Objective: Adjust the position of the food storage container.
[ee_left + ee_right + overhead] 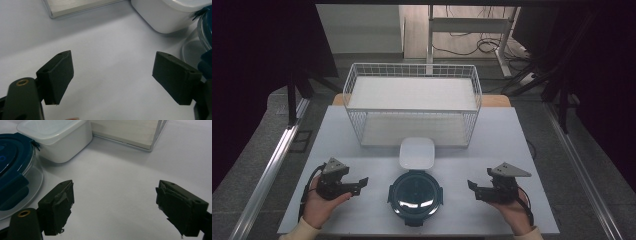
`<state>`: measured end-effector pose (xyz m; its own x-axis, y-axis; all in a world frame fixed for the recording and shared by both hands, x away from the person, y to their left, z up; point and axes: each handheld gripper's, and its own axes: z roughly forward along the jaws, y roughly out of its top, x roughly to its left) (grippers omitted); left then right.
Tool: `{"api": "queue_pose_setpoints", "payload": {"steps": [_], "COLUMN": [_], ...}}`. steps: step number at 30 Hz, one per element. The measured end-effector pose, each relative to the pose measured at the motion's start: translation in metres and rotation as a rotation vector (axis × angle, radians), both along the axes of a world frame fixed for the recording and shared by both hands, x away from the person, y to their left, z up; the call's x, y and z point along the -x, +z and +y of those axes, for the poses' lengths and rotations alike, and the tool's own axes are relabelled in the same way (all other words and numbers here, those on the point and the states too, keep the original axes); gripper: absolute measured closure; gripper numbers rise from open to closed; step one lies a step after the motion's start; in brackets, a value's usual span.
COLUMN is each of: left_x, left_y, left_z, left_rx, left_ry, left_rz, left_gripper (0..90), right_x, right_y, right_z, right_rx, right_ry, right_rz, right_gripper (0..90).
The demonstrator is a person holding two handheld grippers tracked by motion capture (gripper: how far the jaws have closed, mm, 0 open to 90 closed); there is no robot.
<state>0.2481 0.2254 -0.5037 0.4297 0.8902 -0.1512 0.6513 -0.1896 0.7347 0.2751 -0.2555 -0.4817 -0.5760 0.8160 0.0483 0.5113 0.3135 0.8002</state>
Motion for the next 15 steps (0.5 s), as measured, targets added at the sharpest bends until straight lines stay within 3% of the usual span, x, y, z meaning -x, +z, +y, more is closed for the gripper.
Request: {"api": "queue_pose_setpoints", "payload": {"steps": [15], "left_x": [0.0009], "left_y": [-0.0013], "left_z": [0.0021], "left_rx": [0.02], "left_ry": [-0.021], "left_rz": [-0.01], "left_gripper": [19.9], "right_x": [-0.0004], "right_y": [-0.0007], "right_z": [0.0006], "right_rx": [0.009], "right_ry": [0.006], "right_rz": [0.006], "right_gripper": [15.0]}}
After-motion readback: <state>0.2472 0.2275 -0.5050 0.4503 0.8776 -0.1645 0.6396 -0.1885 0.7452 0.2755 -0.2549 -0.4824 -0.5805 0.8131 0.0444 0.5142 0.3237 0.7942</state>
